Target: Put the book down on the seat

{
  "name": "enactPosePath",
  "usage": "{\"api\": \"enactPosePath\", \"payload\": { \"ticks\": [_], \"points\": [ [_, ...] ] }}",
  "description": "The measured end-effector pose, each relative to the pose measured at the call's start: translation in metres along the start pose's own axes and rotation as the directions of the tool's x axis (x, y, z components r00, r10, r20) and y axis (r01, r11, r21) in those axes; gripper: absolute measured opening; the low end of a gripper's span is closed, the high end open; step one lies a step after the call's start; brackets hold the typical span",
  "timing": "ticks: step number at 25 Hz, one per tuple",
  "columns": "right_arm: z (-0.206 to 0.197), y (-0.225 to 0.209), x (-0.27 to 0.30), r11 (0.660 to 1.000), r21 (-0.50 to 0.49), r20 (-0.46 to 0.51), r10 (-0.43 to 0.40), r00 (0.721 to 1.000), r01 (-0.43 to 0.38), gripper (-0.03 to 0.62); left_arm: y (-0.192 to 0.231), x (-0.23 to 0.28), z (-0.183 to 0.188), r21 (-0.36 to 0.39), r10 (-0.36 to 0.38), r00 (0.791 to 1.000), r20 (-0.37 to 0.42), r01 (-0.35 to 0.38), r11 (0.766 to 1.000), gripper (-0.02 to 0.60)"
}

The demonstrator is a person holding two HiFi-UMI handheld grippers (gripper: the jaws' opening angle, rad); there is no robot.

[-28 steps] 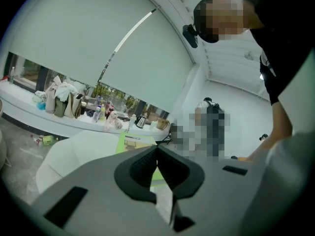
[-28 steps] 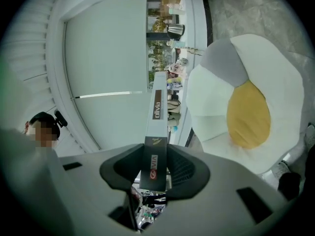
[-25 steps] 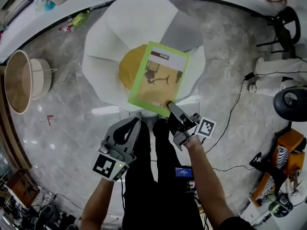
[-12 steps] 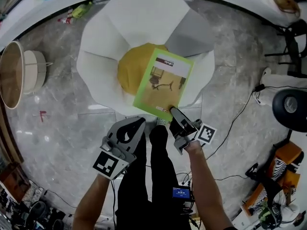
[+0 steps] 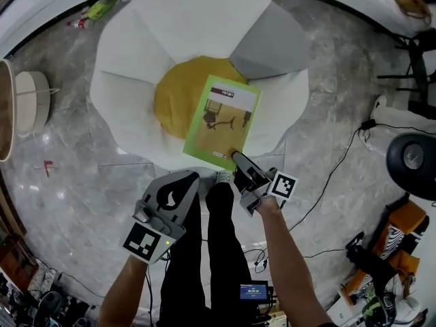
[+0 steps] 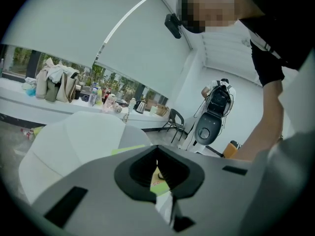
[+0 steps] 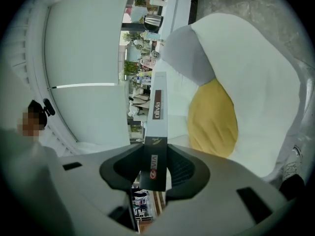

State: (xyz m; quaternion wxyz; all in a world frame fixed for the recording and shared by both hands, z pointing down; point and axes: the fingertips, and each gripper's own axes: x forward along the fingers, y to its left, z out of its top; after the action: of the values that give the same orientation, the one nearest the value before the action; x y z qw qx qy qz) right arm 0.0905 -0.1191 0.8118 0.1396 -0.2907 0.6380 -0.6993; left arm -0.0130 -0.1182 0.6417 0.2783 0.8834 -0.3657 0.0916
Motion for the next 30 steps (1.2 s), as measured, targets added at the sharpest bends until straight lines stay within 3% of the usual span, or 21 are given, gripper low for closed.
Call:
{"api": "enactPosePath", "payload": {
  "ticks": [22, 30],
  "points": [
    [-0.006, -0.136, 0.064, 0.991, 0.016, -0.119, -0.129, 0.984, 0.132, 0.155, 0.041, 0.035, -0.068, -0.055, -0.048, 0.994, -0.099, 0.043, 0.998, 0.012],
    [-0.006, -0.160, 0.070, 0.988, 0.034, -0.147, -0.144, 0.979, 0.150, 0.154, 0.041, 0.037, -0.082, -0.054, -0.037, 0.995, -0.091, 0.032, 0.998, 0.012]
  ]
}}
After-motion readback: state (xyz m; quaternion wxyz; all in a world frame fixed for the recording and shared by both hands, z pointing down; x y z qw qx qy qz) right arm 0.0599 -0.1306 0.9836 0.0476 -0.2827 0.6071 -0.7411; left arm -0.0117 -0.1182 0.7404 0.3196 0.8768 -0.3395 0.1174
